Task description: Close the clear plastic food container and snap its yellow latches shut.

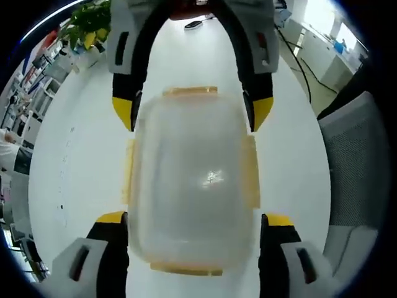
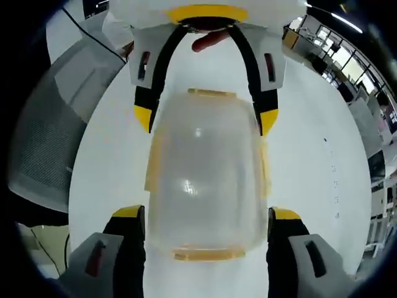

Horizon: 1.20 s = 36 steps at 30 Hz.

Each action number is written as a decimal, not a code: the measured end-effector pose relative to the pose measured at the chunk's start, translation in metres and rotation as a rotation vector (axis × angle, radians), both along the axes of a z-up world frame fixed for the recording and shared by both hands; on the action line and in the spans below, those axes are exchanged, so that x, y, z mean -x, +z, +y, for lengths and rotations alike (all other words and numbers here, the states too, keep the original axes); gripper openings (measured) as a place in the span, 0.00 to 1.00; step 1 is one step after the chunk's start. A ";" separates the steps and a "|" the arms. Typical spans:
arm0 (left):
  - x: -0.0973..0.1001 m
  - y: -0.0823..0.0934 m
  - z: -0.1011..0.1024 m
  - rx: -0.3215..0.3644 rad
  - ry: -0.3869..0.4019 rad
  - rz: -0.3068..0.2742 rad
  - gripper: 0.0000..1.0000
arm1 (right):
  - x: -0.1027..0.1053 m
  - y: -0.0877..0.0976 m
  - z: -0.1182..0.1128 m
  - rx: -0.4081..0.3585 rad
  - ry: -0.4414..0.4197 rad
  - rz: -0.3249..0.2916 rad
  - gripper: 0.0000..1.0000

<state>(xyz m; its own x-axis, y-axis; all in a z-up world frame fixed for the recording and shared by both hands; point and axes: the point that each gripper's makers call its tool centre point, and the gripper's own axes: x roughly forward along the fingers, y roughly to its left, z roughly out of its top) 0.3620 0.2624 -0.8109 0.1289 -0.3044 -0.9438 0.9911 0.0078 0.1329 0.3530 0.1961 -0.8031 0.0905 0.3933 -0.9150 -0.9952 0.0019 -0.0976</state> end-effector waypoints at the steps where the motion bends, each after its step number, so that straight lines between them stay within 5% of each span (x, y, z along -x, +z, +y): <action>1: -0.002 0.001 -0.001 0.002 0.003 -0.002 0.83 | -0.003 0.000 -0.002 0.015 0.010 -0.020 0.77; 16: -0.003 0.001 -0.002 0.009 0.007 0.001 0.80 | -0.002 0.000 -0.001 0.004 -0.013 -0.004 0.74; 36: -0.027 0.001 0.032 -0.025 0.020 -0.004 0.80 | -0.027 0.000 0.032 -0.025 -0.010 -0.006 0.75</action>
<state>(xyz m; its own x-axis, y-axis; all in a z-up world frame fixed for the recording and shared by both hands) 0.3889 0.2944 -0.8104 0.1386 -0.2780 -0.9505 0.9902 0.0243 0.1373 0.3797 0.2281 -0.8029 0.0996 0.4154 -0.9042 -0.9946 0.0142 -0.1031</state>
